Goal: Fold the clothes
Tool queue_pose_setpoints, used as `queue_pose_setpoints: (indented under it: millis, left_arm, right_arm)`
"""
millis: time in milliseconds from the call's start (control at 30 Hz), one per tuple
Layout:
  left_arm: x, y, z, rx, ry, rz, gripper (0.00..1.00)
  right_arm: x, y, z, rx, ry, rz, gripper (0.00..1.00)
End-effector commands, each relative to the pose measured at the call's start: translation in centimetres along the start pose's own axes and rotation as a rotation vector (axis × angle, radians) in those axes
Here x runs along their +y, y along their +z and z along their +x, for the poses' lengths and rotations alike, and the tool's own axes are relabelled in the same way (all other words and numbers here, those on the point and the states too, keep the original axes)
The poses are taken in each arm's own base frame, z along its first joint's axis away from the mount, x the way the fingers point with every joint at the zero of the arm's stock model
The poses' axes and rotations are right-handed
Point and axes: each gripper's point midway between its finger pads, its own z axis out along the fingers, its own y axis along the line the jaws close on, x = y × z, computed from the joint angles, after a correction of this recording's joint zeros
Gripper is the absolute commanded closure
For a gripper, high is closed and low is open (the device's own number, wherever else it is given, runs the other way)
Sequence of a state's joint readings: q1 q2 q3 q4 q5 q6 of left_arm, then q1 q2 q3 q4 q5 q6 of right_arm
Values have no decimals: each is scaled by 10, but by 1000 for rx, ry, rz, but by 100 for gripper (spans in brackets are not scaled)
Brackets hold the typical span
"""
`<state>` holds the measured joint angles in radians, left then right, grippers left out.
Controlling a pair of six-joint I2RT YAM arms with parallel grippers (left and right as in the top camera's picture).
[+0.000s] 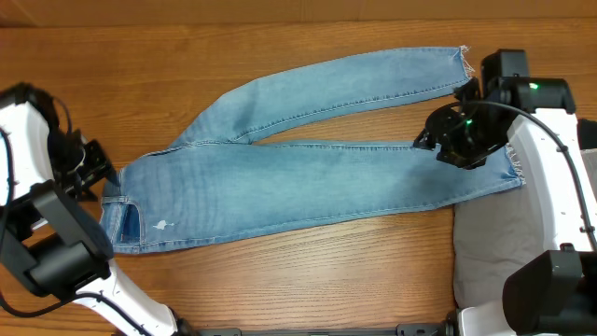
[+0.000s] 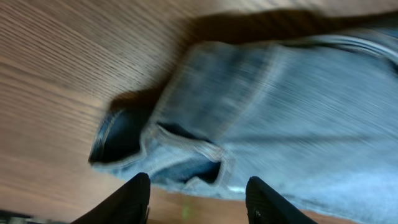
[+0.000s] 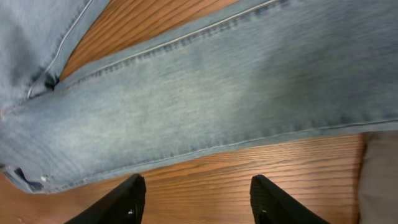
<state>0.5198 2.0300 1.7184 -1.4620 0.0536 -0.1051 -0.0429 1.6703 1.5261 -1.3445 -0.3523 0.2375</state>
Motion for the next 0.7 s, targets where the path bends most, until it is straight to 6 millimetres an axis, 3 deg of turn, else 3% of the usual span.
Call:
queue_pose_setpoints:
  millis: [0,200,267,400,500,667]
  left_arm:
    - [4,22,6,50,-51,70,46]
    - [-4,46,9,62,-46,111,44]
    - [-19,52,17,94,-19,175,55]
    - [-46,52,33,147,53,314,87]
    - [-58,46,40,167,69,381,95]
    - [-57,32,47,143,100,373,96]
  right_arm:
    - [23,-4,1,-22,-74,-25,40]
    - [40,2,4,-25,-128,-36,39]
    - [43,3,3,-30,-137,-40,39]
    - [44,3,2,-36,-141,-42,39]
    - [44,3,2,-36,-140,-42,39]
    - [44,3,3,-35,-143,-42,39]
